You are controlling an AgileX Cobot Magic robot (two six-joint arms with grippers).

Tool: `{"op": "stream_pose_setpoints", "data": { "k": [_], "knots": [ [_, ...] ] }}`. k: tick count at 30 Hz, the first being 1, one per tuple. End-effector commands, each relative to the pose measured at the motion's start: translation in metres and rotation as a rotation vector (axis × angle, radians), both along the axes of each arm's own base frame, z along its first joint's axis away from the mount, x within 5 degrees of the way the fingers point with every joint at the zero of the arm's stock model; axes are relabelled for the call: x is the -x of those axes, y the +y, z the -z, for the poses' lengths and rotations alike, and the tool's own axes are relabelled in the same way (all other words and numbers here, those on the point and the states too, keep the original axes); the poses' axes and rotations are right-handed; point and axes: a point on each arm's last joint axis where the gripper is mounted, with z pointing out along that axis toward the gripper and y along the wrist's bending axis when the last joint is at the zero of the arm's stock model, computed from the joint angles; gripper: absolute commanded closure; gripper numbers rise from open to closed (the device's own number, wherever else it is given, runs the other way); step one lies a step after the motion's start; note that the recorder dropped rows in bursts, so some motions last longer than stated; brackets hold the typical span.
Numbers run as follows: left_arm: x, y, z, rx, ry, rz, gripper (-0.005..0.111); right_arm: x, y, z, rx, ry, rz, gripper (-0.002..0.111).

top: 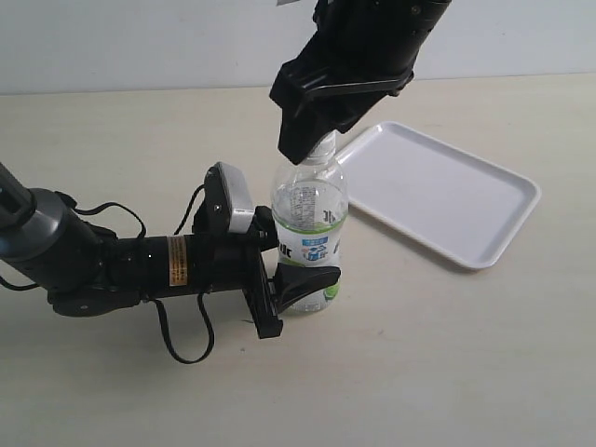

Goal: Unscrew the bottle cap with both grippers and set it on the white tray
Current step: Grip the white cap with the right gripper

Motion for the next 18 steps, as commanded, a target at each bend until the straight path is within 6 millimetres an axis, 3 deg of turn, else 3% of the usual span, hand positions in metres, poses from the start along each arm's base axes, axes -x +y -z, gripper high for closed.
{"op": "stream_pose_setpoints", "data": {
  "k": [1,18],
  "knots": [
    [-0.0018,0.0,0.0005,-0.014,-0.007,-0.013,0.107,0.0008,-0.0008,-0.0033,0.008,-0.016,-0.017,0.045],
    [-0.0018,0.0,0.0007,-0.016,-0.007,-0.013,0.107,-0.0033,0.0004,-0.0046,-0.007,-0.064,-0.014,0.045]
  ]
}}
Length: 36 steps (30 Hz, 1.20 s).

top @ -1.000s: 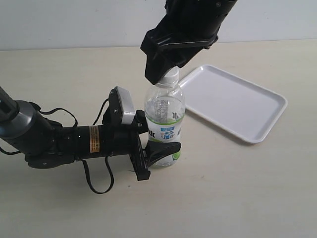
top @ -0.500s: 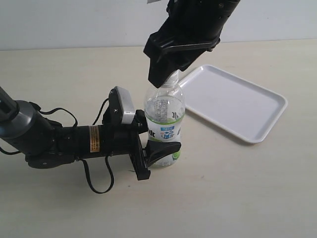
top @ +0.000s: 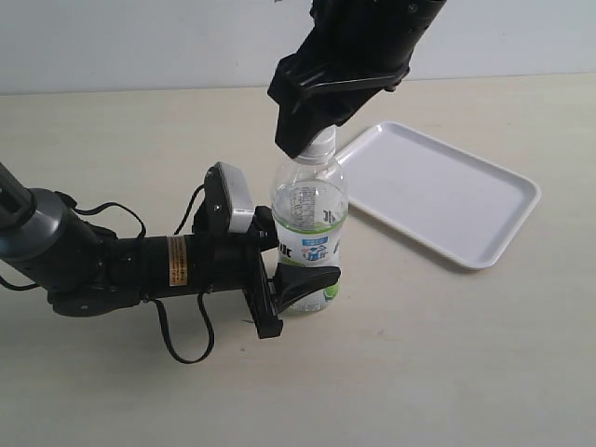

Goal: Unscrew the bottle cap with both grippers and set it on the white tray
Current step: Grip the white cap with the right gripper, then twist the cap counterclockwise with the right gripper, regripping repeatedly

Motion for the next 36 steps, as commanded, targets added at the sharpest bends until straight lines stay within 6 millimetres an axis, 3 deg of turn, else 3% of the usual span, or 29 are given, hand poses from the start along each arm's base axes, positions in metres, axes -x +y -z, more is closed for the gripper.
{"op": "stream_pose_setpoints", "data": {
  "k": [1,11,14,21,25,33,36],
  "knots": [
    [-0.0018,0.0,0.0007,-0.016,-0.007,-0.012,0.107,-0.0006,-0.0007,-0.0037,0.006,-0.03,-0.008,0.045],
    [-0.0018,0.0,0.0007,-0.016,-0.007,-0.012,0.107,-0.0011,-0.0021,-0.0032,0.025,-0.039,-0.018,0.049],
    [-0.0018,0.0,0.0007,-0.016,-0.007,-0.012,0.107,-0.0008,-0.0022,-0.0031,0.027,-0.037,-0.021,0.06],
    [-0.0018,0.0,0.0007,-0.016,-0.007,-0.012,0.107,-0.0007,-0.0023,-0.0031,0.043,-0.065,-0.097,0.097],
    [-0.0018,0.0,0.0007,-0.016,-0.007,-0.012,0.107,-0.0007,-0.0023,-0.0031,0.073,-0.124,-0.246,0.108],
    [-0.0018,0.0,0.0007,-0.016,-0.007,-0.012,0.107,-0.0003,-0.0016,-0.0033,0.151,-0.296,-0.684,0.108],
    [-0.0018,0.0,0.0007,-0.016,-0.007,-0.012,0.107,-0.0005,-0.0019,-0.0032,0.17,-0.326,-0.759,0.108]
  ]
}}
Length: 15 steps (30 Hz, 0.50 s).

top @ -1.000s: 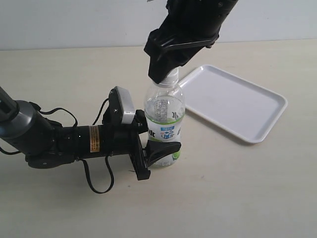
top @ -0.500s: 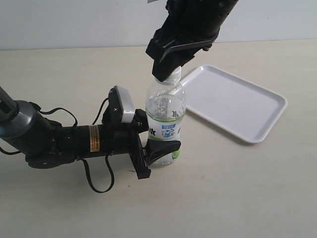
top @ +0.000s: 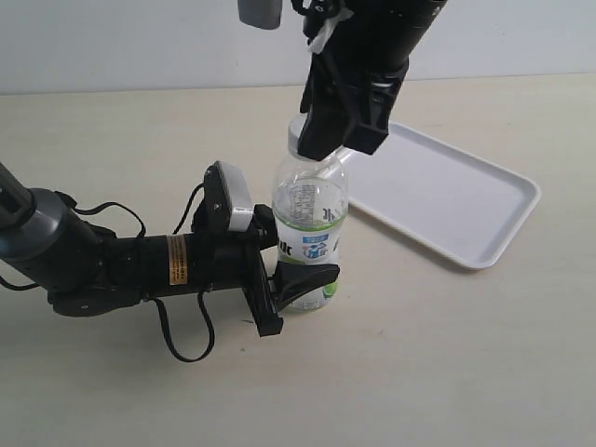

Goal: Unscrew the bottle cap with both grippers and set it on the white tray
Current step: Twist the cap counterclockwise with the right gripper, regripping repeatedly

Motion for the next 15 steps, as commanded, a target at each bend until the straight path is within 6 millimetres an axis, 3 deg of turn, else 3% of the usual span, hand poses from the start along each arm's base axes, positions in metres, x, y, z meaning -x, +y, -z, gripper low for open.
{"op": "stream_pose_setpoints", "data": {
  "k": [1,3,10,15],
  "knots": [
    [-0.0008,-0.0002,0.0007,-0.016,-0.007,-0.002,0.107,-0.0007,-0.0015,-0.0034,0.046,-0.09,-0.16,0.108],
    [-0.0008,-0.0002,0.0007,-0.016,-0.007,-0.002,0.107,-0.001,-0.0018,-0.0034,0.051,-0.097,-0.167,0.105],
    [-0.0008,-0.0002,0.0007,-0.016,-0.007,-0.002,0.107,-0.0015,-0.0018,-0.0035,0.036,-0.073,-0.092,0.072],
    [-0.0008,-0.0002,0.0007,-0.016,-0.007,-0.002,0.107,0.0006,-0.002,-0.0071,0.025,-0.078,-0.091,0.056]
  ]
}}
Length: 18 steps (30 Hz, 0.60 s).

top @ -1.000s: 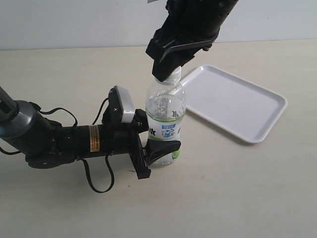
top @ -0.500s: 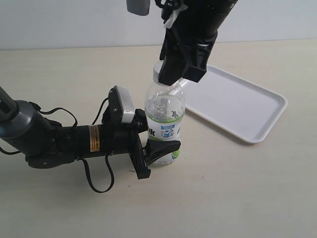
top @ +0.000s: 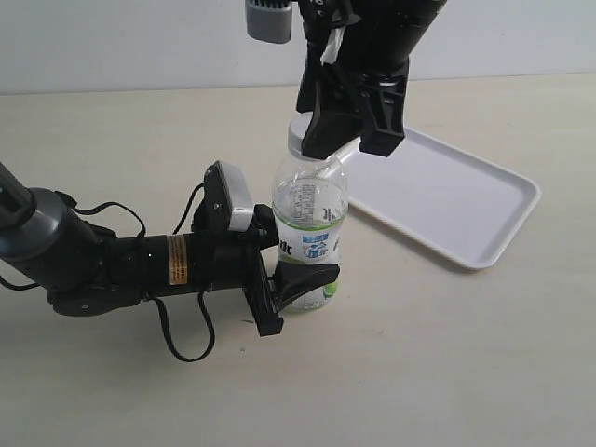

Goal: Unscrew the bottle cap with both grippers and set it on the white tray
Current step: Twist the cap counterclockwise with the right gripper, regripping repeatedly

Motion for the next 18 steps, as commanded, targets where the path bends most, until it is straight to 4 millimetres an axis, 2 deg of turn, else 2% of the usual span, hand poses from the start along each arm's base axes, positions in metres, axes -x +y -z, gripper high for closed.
{"op": "stream_pose_setpoints", "data": {
  "k": [1,7,10,15,17,18],
  "knots": [
    [0.0,0.0,0.001,-0.015,-0.004,-0.002,0.107,0.001,-0.002,-0.007,0.001,-0.036,0.015,0.054],
    [0.0,0.0,0.001,-0.015,-0.004,-0.002,0.107,0.002,-0.002,-0.017,-0.057,-0.057,0.104,0.046],
    [0.0,0.0,0.001,-0.015,-0.004,-0.002,0.107,0.006,0.002,-0.027,-0.189,0.034,0.322,0.046],
    [0.0,0.0,0.001,-0.015,-0.004,-0.002,0.107,0.006,0.001,-0.028,-0.276,0.194,0.67,0.046],
    [0.0,0.0,0.001,-0.015,-0.004,-0.002,0.107,0.006,0.0,-0.027,-0.306,0.274,0.855,0.04],
    [0.0,0.0,0.001,-0.015,-0.004,-0.002,0.107,0.006,-0.001,-0.027,-0.302,0.281,0.868,0.038]
  ]
}}
